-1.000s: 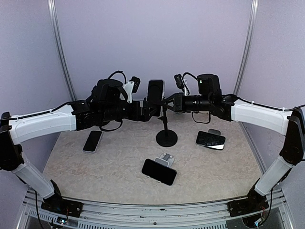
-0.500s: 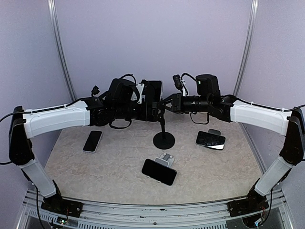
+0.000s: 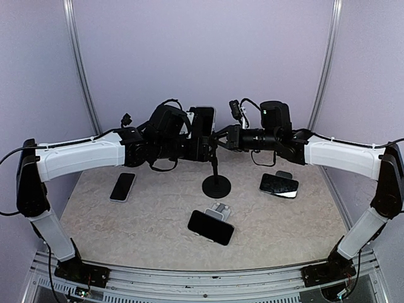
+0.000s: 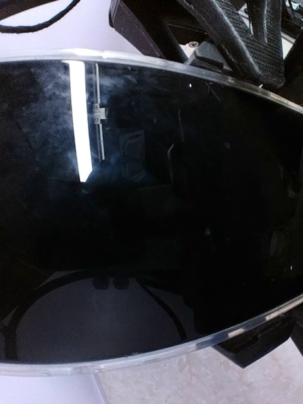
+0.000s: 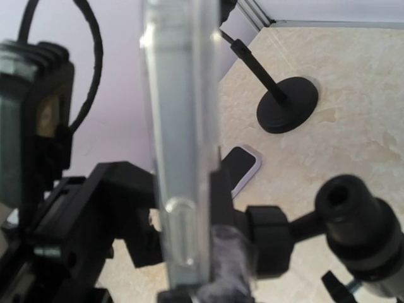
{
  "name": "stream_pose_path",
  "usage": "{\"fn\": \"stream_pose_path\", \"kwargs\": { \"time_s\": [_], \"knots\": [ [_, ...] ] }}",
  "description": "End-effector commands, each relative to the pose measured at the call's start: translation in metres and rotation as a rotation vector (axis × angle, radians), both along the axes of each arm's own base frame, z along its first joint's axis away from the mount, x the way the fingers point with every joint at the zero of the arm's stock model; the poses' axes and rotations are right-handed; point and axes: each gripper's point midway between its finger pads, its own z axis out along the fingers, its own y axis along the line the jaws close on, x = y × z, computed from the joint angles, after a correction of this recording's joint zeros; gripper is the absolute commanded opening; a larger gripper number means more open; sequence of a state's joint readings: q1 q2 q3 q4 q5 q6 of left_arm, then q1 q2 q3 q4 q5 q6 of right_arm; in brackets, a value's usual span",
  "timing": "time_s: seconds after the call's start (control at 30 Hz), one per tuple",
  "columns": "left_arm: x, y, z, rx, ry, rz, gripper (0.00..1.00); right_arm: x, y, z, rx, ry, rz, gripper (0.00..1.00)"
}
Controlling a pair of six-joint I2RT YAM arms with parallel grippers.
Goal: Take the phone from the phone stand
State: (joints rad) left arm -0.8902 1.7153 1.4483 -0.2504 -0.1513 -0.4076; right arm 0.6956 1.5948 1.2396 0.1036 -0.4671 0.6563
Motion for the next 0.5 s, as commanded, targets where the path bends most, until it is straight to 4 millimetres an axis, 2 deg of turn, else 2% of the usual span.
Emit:
{"fn": "stream_pose_path", "kwargs": {
  "time_s": [0.0, 0.23, 0.47],
  "knots": [
    [0.015, 0.019, -0.002, 0.055, -0.022, 0.119, 0.79, -0.017, 0.001, 0.042, 0.104, -0.097, 0.042, 0.00],
    [0.027, 0.053, -0.006, 0.058, -0.014, 0.199, 0.66, -0.020, -0.004, 0.043, 0.090, -0.105, 0.035, 0.00],
    [0.046, 0.095, -0.013, 0.076, -0.004, 0.282, 0.61, -0.025, -0.010, 0.038, 0.083, -0.094, 0.034, 0.00]
  ]
}}
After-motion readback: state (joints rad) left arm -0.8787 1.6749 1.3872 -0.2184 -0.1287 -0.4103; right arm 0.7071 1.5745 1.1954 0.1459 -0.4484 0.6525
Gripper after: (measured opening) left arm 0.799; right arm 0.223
